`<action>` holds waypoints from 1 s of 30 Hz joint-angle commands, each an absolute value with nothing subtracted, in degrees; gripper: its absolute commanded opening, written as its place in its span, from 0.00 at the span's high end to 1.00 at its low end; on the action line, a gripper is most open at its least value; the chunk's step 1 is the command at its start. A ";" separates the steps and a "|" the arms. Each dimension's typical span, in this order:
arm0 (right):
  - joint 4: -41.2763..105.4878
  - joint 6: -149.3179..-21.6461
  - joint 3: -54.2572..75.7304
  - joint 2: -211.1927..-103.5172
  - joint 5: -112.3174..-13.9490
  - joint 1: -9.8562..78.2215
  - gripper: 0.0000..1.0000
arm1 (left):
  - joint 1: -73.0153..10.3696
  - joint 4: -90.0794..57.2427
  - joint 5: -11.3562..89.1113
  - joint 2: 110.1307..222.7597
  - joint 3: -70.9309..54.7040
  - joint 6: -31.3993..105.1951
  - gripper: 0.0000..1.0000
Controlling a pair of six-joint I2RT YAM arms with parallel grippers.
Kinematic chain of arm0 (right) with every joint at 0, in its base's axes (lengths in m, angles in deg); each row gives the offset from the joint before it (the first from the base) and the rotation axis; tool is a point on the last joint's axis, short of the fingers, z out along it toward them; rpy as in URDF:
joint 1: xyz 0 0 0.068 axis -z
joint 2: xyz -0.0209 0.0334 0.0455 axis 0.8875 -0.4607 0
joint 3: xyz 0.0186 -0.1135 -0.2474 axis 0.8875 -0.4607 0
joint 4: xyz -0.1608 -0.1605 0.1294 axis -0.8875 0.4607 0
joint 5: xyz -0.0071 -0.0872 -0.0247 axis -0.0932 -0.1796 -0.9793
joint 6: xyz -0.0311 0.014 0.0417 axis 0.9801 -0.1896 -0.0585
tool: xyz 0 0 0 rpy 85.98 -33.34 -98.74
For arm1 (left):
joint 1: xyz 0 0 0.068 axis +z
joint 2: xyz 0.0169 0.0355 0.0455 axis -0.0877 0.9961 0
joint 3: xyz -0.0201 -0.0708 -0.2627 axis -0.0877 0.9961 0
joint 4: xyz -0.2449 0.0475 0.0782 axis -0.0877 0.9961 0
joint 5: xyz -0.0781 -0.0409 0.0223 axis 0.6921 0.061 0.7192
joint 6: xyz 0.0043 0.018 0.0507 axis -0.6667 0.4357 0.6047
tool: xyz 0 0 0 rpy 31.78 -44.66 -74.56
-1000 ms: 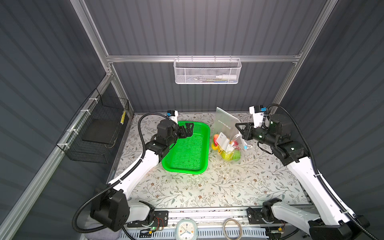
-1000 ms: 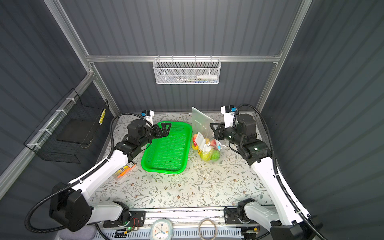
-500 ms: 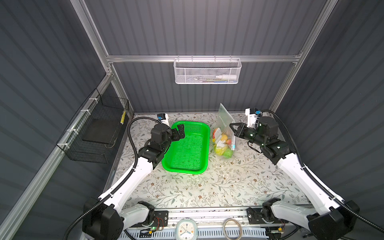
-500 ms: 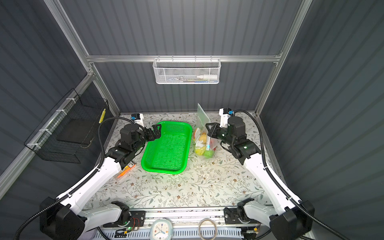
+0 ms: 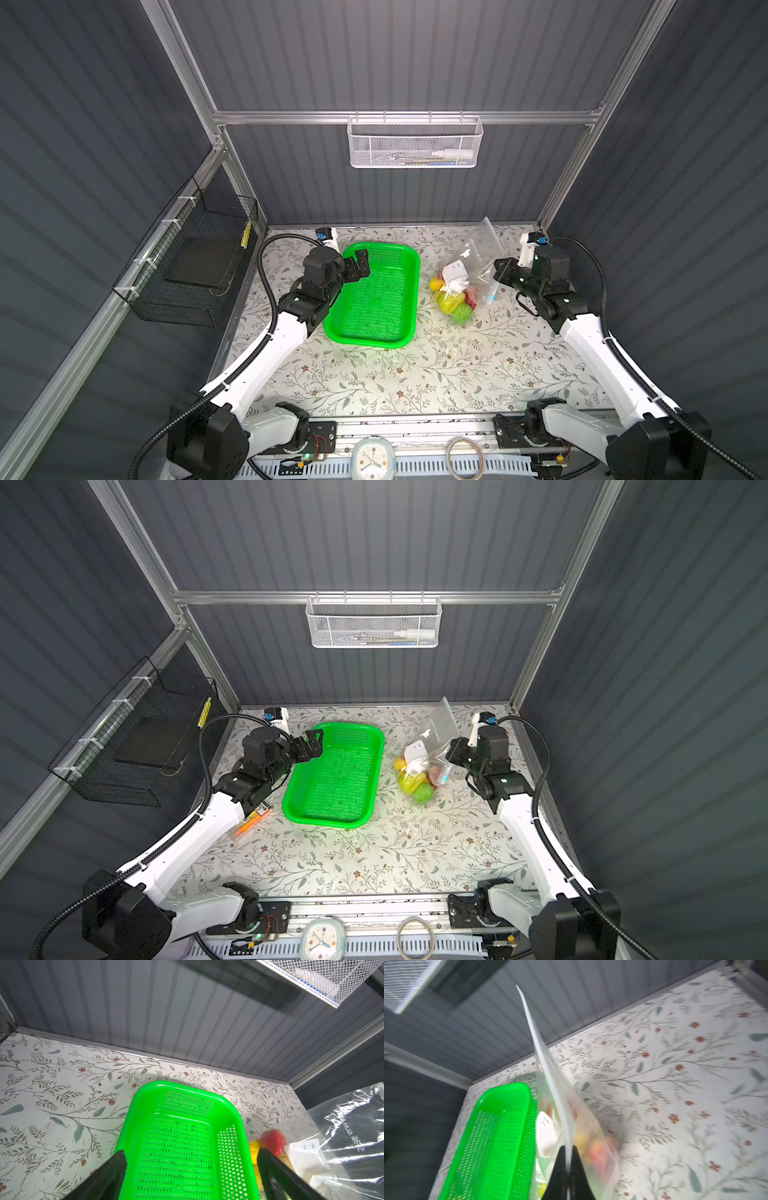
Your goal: Place the food in the zip-top bag and seal the zipper
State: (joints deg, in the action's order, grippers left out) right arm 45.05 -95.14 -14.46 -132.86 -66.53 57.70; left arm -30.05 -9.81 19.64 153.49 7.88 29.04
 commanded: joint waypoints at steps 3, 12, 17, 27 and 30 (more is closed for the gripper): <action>45.77 -89.64 -19.03 -135.13 -70.40 64.37 1.00 | -29.64 -11.12 19.98 153.75 7.70 29.24 0.00; 44.88 -90.60 -19.75 -147.16 -71.84 72.28 1.00 | -28.05 -11.76 20.07 153.74 9.35 29.33 0.00; 45.40 -89.84 -17.78 -151.92 -70.33 73.99 0.92 | -24.56 -11.24 20.07 153.05 11.78 28.99 0.00; 48.80 -85.37 -15.33 -144.97 -75.26 74.13 0.34 | -15.55 -11.17 16.14 150.53 16.88 31.51 0.00; 48.98 -85.64 -15.73 -141.05 -74.70 73.59 0.25 | -12.60 -12.47 13.30 150.34 18.74 33.02 0.00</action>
State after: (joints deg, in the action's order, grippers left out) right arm 47.57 -86.57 -16.85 -143.64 -73.57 73.99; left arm -14.55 -11.38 16.84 151.37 17.32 30.57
